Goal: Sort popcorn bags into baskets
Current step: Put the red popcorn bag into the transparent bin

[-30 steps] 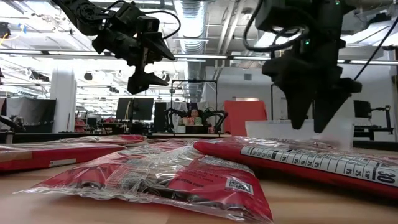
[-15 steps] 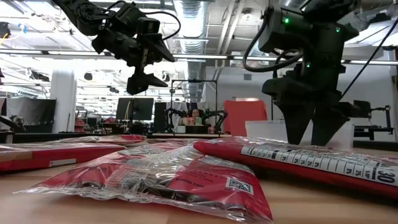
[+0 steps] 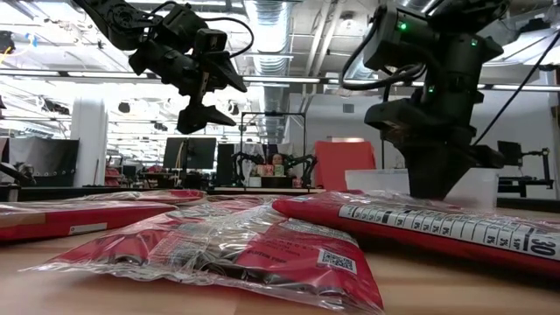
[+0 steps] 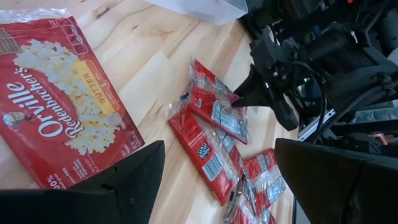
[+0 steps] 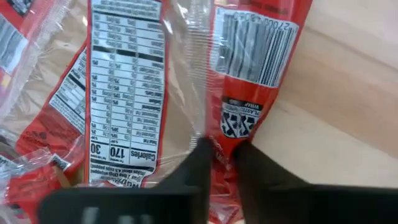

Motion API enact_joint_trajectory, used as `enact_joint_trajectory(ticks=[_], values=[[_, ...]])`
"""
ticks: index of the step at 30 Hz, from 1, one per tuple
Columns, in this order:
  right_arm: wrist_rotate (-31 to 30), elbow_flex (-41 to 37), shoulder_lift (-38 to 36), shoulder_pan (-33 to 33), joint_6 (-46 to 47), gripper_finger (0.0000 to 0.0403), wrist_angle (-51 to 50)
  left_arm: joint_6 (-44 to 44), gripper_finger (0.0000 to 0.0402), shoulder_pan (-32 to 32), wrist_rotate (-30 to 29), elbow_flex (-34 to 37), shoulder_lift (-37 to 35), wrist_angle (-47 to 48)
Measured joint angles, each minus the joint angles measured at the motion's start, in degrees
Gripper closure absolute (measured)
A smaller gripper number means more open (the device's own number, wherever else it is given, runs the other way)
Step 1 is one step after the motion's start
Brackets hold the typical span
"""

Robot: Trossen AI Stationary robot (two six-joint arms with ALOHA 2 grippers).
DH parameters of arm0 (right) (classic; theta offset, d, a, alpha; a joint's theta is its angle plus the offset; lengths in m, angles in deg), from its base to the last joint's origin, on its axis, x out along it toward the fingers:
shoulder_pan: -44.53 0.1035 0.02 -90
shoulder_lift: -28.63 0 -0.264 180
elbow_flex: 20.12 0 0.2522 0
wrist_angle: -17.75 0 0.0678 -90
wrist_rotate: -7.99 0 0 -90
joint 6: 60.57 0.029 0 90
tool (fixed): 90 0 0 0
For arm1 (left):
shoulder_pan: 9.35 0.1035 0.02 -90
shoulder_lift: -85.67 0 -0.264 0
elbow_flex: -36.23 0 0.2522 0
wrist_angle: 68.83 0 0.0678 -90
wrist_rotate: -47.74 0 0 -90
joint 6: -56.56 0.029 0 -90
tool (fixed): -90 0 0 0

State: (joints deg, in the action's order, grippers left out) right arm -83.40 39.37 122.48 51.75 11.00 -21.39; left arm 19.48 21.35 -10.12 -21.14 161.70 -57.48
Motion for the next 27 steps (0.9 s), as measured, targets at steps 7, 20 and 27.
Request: enact_joint_trajectory(ticks=[7, 20, 27], values=[[0.23, 0.89, -2.97, -0.25, 0.00, 0.0394, -2.30, 0.02, 0.0109, 0.00, 0.00, 0.00, 0.00, -0.02], [-8.03, 6.37, -17.84, -7.26, 2.84, 0.0399, -8.40, 0.69, 0.0109, 0.00, -0.04, -0.02, 0.00, 0.00], [-20.92, 6.60, -24.46, -16.80, 10.56, 0.0399, -15.58, 0.85, 0.0109, 0.00, -0.12, -0.02, 0.00, -0.02]])
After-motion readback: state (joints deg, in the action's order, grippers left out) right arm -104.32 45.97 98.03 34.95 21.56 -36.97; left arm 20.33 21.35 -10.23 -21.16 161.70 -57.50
